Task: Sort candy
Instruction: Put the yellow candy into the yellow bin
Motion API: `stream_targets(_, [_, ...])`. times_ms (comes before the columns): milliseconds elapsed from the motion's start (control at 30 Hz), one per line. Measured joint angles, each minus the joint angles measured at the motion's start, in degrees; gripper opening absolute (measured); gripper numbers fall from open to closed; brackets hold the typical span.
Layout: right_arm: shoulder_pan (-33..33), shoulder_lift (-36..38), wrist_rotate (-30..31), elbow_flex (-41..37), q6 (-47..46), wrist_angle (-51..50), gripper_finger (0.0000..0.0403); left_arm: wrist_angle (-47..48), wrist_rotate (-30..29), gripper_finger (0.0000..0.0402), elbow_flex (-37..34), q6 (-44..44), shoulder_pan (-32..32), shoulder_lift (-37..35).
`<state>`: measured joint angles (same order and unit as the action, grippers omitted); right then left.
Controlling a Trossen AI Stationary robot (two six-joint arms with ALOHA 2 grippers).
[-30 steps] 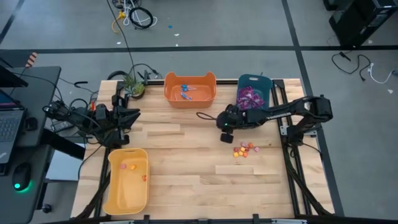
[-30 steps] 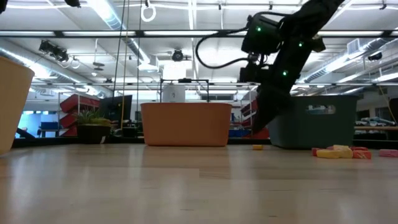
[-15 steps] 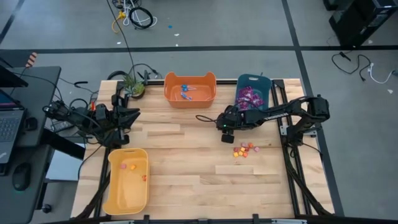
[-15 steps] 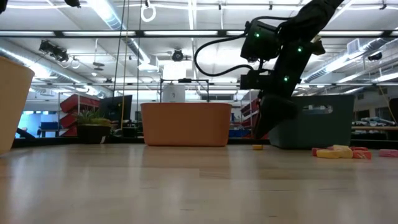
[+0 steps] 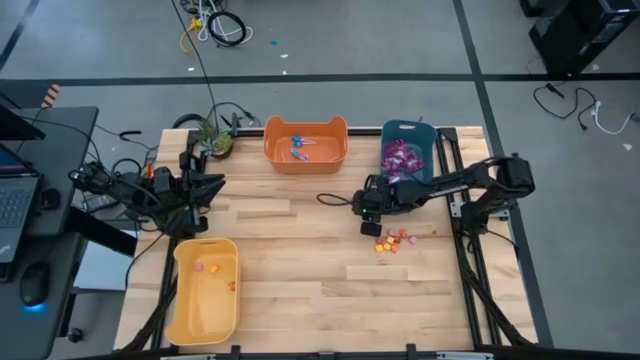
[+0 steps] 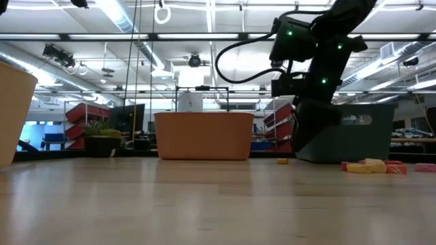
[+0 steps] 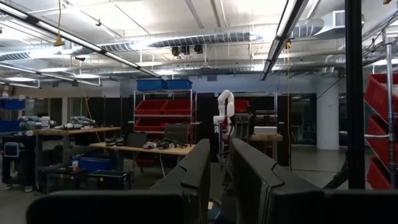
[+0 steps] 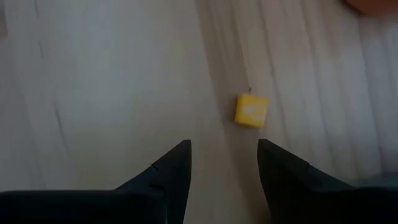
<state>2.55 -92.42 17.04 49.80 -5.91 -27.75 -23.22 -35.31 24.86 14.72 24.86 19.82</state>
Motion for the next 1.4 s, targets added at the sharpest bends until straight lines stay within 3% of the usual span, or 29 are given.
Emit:
stream_targets(333, [-1.97,5.94,-0.02,0.06,-2.62,-3.17,0.0169,-0.04,0.00,0.0067,0.00,0.05,0.00,0.02])
stream_targets(500, [-2.76,6.20,0.00,4.22,-0.96,-0.46,0.0169,-0.34,-0.01,0.0067,0.00,0.28,0.00,0.01])
stream_targets(700, [-2.13,2.40,2.15,18.32,7.01,-3.00,0.0169,-1.82,-0.02,0.0067,0.00,1.75,-0.01,0.00])
stream_targets(867, [0.35,-3.11,0.20,27.02,11.60,-14.90,0.0169,-1.79,-0.02,0.0067,0.00,1.87,0.00,-0.02])
stream_targets(1100, [0.48,-9.75,-1.94,29.18,18.92,-26.89,0.0169,-1.82,-0.02,0.0067,0.00,3.24,0.00,-1.29])
stream_targets(1400, [0.56,-16.49,-1.21,29.07,28.85,-28.61,0.0169,-1.77,-0.02,0.0067,0.02,4.37,0.00,-2.36])
